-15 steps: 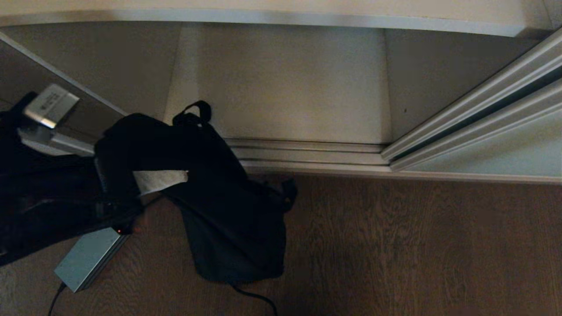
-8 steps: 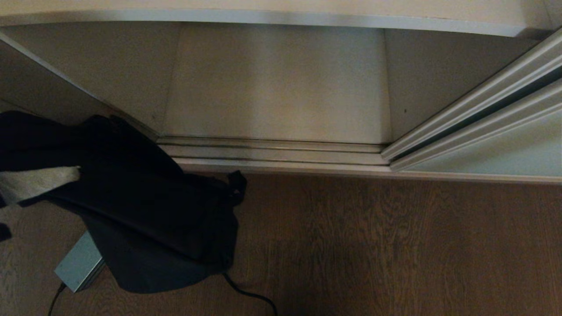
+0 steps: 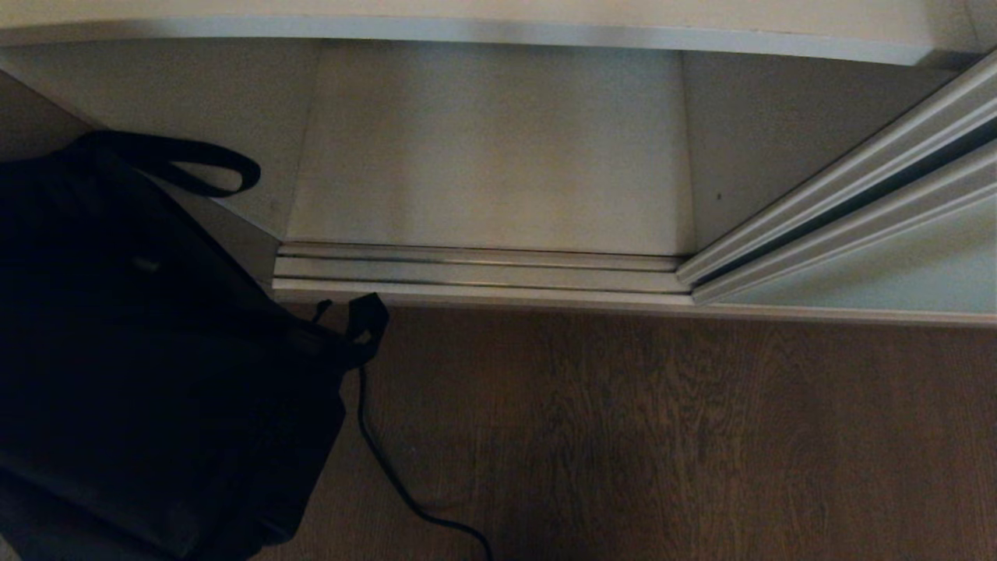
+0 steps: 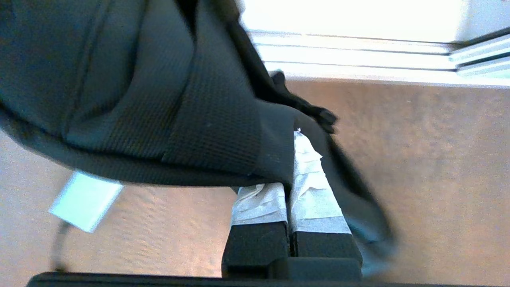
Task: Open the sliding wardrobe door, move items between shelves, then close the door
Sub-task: Place the bag on the higher shelf
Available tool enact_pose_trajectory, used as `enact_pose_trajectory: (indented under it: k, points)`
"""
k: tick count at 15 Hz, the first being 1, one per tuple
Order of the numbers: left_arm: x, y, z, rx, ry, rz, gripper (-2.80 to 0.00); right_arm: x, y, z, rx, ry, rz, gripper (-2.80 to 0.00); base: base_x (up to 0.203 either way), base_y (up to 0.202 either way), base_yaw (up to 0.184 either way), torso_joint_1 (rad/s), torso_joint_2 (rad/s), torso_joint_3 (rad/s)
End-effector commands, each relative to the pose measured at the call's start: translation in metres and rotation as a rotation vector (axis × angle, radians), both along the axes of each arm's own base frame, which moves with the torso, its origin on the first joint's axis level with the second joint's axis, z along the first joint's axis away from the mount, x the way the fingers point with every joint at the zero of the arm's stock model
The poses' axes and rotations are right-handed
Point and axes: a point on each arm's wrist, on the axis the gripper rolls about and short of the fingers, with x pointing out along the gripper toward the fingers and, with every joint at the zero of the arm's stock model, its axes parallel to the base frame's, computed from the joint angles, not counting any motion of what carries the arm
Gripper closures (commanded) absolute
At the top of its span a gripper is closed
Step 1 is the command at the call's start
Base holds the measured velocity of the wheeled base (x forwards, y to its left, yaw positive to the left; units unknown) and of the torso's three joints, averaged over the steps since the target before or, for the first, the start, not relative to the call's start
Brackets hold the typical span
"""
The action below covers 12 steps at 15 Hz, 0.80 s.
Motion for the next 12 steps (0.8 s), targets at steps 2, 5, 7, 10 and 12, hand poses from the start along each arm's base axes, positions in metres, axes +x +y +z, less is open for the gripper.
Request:
enact_pose_trajectory:
  k: [2,5,7,10,12]
  points:
    - [-0.03,-0.002,-0.006,0.03,-0.039,0.061,0.0,0.0,0.0,0.0,0.0,-0.001,0.0,0.0,0.0,0.0,0.0,0.0,0.0,0.0]
    - [-0.053,-0.005,-0.017,0.062,-0.04,0.068,0.0,0.0,0.0,0.0,0.0,-0.001,0.0,0.0,0.0,0.0,0.0,0.0,0.0,0.0]
    - [-0.063,-0.009,-0.023,0.116,-0.047,0.056,0.0,0.0,0.0,0.0,0.0,-0.001,0.0,0.0,0.0,0.0,0.0,0.001,0.0,0.04]
    - [-0.065,-0.011,-0.02,0.119,-0.062,0.074,0.0,0.0,0.0,0.0,0.0,-0.003,0.0,0.0,0.0,0.0,0.0,0.002,0.0,0.166]
    - [-0.065,-0.014,-0.019,0.116,-0.076,0.004,0.0,0.0,0.0,-0.001,0.0,0.0,0.0,0.0,0.0,0.0,0.0,0.0,0.0,0.194]
